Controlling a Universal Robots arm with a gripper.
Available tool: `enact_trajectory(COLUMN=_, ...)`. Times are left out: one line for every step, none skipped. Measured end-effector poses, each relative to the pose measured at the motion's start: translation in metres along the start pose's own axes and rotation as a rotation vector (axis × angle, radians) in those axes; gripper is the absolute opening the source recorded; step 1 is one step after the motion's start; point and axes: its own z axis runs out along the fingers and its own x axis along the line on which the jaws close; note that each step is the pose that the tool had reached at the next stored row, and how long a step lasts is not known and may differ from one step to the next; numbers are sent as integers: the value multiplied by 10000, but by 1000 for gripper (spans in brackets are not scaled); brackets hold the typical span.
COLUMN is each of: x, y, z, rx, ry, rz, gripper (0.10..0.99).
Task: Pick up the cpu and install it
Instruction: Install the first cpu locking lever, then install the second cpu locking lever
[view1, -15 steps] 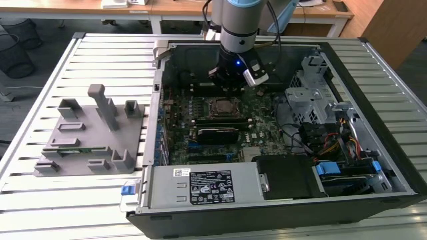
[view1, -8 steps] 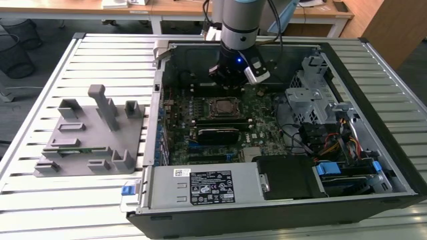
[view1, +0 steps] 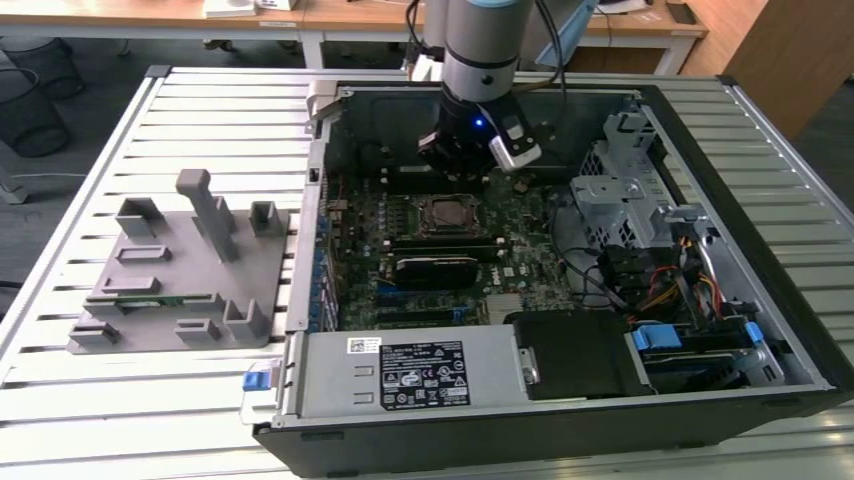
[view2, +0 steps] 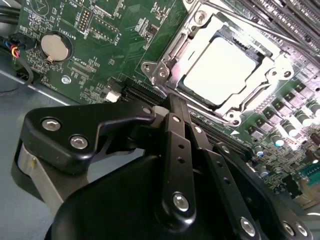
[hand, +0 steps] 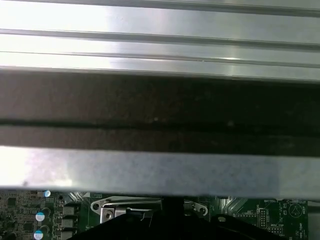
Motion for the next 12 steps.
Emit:
enact_trajectory(x=-2, y=-4, z=0, rx=0, ry=0, rz=0, gripper=106)
enact_trajectory(x=-4, y=-9, z=-1, rx=1, ry=0, rz=0, gripper=106)
enact_trajectory(x=-6, y=-14, z=0, rx=-1, ry=0, rz=0, gripper=106)
enact_trajectory(x=-8, y=-17, z=-1, rx=-1, ry=0, rz=0, gripper=106)
enact_trajectory(x=-10, y=-21, z=-1, rx=0, ry=0, rz=-1, gripper=106)
enact_trajectory(x=-12, y=-24, z=-1, rx=0, ry=0, rz=0, gripper=106)
enact_trajectory(x=-13, y=-28, z=-1, rx=0, ry=0, rz=0, gripper=106)
enact_trajectory(x=-15, y=-33, z=-2, rx=0, ry=0, rz=0, gripper=106)
enact_trajectory(x=-16, y=-39, z=-2, rx=0, ry=0, rz=-1, gripper=106)
enact_trajectory(x=-18, y=-47, z=-3, rx=0, ry=0, rz=0, gripper=106)
enact_trajectory(x=-19, y=-57, z=-4, rx=-1, ry=0, rz=0, gripper=106)
enact_trajectory(x=-20, y=-67, z=-5, rx=1, ry=0, rz=0, gripper=106)
